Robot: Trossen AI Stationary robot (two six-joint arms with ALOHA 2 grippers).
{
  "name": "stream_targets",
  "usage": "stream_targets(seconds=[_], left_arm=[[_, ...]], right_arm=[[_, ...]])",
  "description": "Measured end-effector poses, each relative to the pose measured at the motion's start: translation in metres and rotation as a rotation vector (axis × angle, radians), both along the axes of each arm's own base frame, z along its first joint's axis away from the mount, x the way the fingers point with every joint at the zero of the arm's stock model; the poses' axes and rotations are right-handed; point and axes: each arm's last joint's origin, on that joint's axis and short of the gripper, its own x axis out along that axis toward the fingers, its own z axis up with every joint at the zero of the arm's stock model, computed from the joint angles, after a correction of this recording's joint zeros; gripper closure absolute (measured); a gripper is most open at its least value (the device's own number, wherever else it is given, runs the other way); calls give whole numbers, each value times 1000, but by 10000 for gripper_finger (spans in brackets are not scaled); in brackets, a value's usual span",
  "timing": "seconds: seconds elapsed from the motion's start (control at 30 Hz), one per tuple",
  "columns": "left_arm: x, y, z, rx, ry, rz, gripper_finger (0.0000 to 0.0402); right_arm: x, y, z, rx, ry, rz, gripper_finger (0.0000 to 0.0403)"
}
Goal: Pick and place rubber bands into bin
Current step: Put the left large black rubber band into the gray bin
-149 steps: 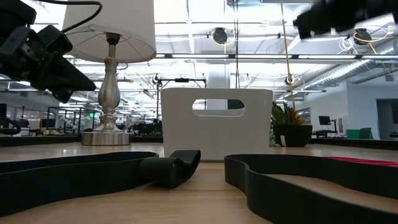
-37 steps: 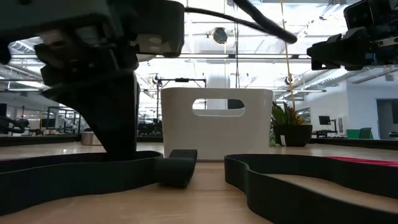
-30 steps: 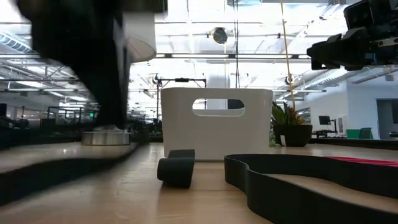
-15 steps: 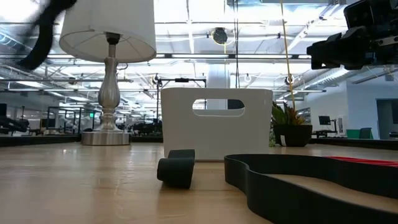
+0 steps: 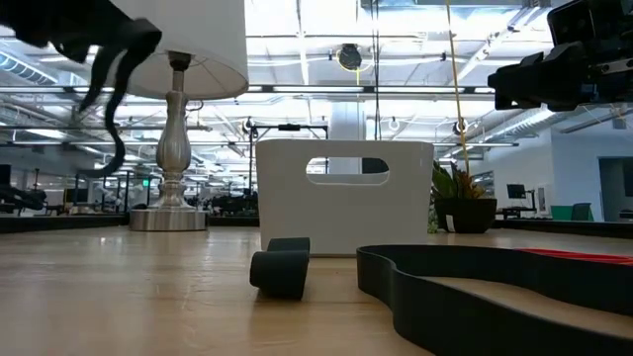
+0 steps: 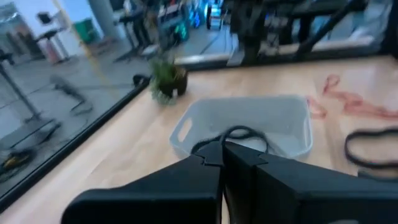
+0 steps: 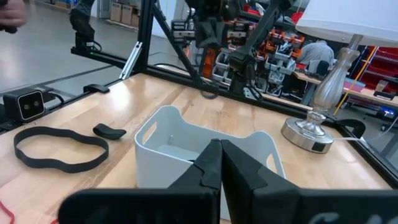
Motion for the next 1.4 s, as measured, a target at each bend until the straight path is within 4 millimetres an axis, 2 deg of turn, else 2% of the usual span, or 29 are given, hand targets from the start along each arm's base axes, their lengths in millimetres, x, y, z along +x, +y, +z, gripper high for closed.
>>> stream_targets(seconds=[0.13, 0.27, 0.47, 0.63, 0.83, 1.1, 1.23, 1.4], left_arm=[[6, 16, 0, -32, -146, -88, 398], [21, 32, 7, 13, -220, -163, 399], [54, 54, 18, 3, -191, -153, 399], [81, 55, 39, 28, -195, -218, 400], [124, 63, 51, -20, -37, -129, 400], [177, 59, 42, 15, 84, -163, 399], [192, 62, 35, 4, 110, -179, 400], [201, 66, 18, -23, 165, -175, 399]], right_arm=[[0, 0, 0, 2, 0, 0, 403], [0, 0, 0, 1, -2, 1, 403], [0, 0, 5, 31, -42, 3, 403], [0, 0, 5, 32, -49, 4, 403], [0, 0, 7, 34, -63, 5, 403], [0, 0, 8, 48, -69, 5, 403], [0, 0, 8, 50, -69, 5, 403], [0, 0, 8, 50, -69, 5, 403]])
